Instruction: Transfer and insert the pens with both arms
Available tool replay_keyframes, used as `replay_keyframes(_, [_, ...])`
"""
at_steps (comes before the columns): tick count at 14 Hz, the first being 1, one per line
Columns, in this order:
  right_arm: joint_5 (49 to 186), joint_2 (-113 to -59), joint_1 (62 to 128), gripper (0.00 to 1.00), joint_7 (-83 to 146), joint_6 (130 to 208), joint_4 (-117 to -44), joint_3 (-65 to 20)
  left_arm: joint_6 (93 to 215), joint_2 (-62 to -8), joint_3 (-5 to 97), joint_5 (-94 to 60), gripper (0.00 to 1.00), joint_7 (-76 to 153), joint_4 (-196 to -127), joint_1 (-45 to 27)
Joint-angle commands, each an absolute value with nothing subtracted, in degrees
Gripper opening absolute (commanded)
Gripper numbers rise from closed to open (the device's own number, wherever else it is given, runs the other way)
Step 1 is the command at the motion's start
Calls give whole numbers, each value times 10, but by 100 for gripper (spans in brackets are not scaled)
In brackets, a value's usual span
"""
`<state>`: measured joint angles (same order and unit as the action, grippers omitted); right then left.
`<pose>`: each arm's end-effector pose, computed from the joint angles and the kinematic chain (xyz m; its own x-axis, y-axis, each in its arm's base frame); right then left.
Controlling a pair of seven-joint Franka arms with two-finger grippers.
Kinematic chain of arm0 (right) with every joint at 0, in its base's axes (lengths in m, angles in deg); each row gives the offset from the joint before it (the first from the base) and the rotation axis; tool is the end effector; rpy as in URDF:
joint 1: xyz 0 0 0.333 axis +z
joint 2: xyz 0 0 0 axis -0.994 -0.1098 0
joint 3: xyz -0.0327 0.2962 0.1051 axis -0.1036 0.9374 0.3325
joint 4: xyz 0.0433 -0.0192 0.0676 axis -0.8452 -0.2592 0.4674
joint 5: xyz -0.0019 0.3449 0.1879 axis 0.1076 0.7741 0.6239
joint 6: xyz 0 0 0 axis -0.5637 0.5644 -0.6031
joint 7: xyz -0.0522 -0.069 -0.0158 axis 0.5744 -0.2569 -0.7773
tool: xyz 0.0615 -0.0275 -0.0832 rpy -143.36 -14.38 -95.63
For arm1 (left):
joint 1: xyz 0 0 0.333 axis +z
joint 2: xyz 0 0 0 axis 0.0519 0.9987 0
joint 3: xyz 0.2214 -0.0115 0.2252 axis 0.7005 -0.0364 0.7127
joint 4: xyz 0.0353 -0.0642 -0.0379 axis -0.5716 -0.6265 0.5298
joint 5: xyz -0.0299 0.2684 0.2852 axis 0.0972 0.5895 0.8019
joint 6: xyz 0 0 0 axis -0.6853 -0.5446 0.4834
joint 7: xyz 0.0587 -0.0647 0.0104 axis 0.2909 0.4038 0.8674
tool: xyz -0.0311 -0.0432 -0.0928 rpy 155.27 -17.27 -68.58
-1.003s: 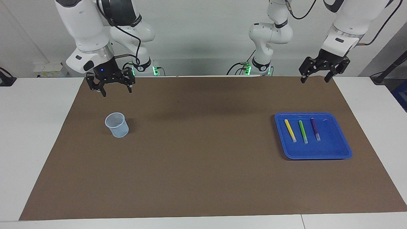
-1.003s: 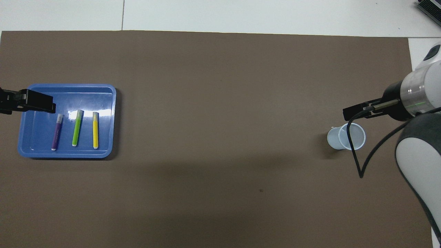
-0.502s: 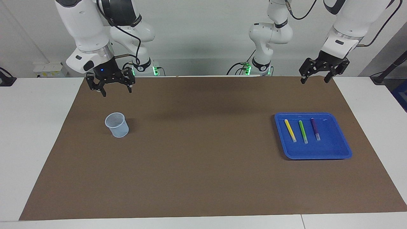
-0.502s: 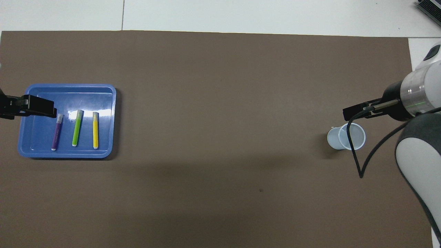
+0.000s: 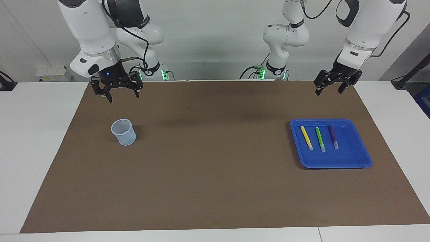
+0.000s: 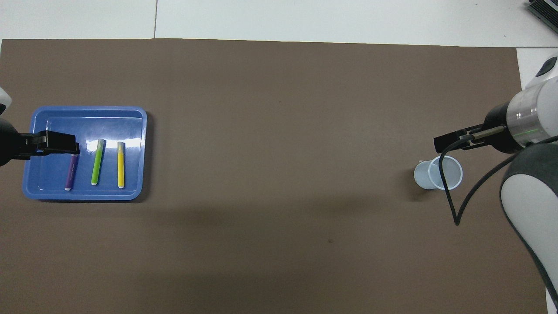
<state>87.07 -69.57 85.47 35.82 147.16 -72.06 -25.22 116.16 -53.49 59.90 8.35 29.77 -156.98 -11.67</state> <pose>0.5536 0.0609 0.6026 0.9835 0.1783 0.0305 0.1781 -0.9840 0.0063 0.5184 -0.0281 0.5964 0.9965 0.0543 0.0639 0.0518 -0.9979 0.0393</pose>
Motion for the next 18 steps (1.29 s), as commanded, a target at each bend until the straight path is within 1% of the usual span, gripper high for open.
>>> replay_keyframes(1, [885,-689,846,100,347,1475,-727,-250,1198,-588,597,92,100,303,-1650,-114])
replay_keyframes(6, [885,-689,846,100,347,1475,-727,-250,1135,-585,597,84,100,313,-1636,-114])
replay_keyframes(15, [885,-689,846,100,347,1475,-727,-250,1135,-583,593,84,100,310,-1611,-114])
replay_keyframes(18, [885,-689,846,100,347,1475,-727,-250,1146,-588,600,70,100,310,-1623,-107])
